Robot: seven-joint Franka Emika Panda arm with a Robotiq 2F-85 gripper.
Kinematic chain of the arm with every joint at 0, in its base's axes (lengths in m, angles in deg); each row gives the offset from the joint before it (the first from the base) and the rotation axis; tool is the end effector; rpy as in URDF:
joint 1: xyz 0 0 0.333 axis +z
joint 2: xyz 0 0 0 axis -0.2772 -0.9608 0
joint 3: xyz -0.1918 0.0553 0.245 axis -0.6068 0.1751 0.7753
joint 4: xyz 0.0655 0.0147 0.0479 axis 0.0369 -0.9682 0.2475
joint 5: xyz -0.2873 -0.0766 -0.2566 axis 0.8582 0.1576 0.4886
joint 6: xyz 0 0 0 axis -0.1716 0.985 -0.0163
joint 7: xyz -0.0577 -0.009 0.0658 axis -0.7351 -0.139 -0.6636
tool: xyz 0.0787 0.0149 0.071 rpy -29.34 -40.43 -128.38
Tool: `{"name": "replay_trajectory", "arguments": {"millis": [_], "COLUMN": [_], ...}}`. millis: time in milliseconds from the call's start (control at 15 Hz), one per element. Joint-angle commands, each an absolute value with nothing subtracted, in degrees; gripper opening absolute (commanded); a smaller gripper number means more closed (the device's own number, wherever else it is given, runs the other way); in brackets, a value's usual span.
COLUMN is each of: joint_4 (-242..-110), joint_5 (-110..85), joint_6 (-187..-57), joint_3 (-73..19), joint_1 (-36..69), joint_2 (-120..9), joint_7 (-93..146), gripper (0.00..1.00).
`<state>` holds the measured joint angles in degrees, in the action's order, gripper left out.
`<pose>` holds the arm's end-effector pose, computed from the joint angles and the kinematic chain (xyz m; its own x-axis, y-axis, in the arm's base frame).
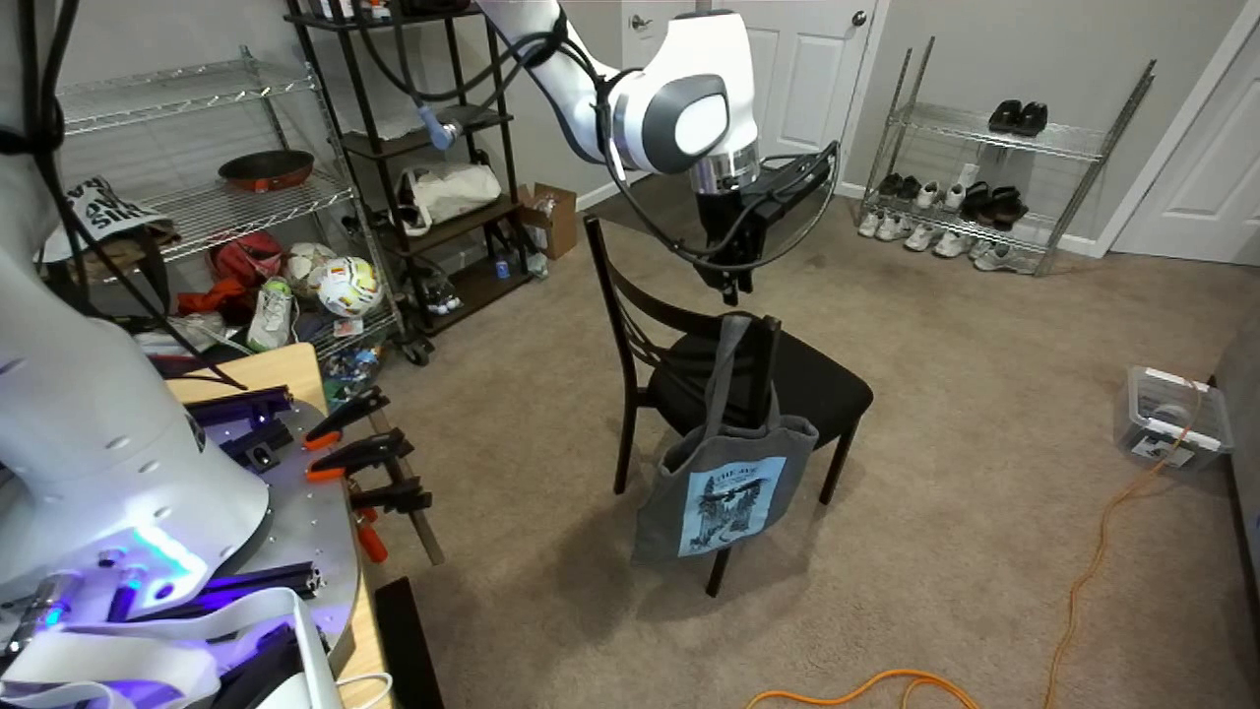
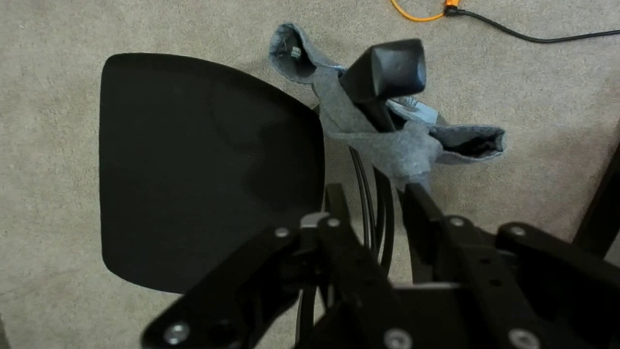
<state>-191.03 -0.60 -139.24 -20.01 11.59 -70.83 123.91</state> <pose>0.6573 -0.0125 0.2358 -0.2074 0.9668 -0.1493 0.9526 0.2344 0.1940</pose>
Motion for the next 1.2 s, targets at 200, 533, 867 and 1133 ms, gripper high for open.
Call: {"name": "replay_trajectory", "arguments": {"millis": [200, 533, 867, 1133], "joint_4": [-191.40, -190.12, -189.40, -188.61], "joint_5": [-3.54, -4.34, -3.68, -3.55], "joint_6": [-136.19, -130.30, -127.84, -126.94], "joint_3": [-18.37, -19.35, -20.57, -20.86], "joint_1": [9.94, 10.29, 10.81, 10.88], "joint_2": [-71.28, -71.75, -71.49, -71.91], "joint_7": [124.48, 122.99, 122.14, 121.44], "gripper": [0.87, 1.00, 1.00, 1.00]}}
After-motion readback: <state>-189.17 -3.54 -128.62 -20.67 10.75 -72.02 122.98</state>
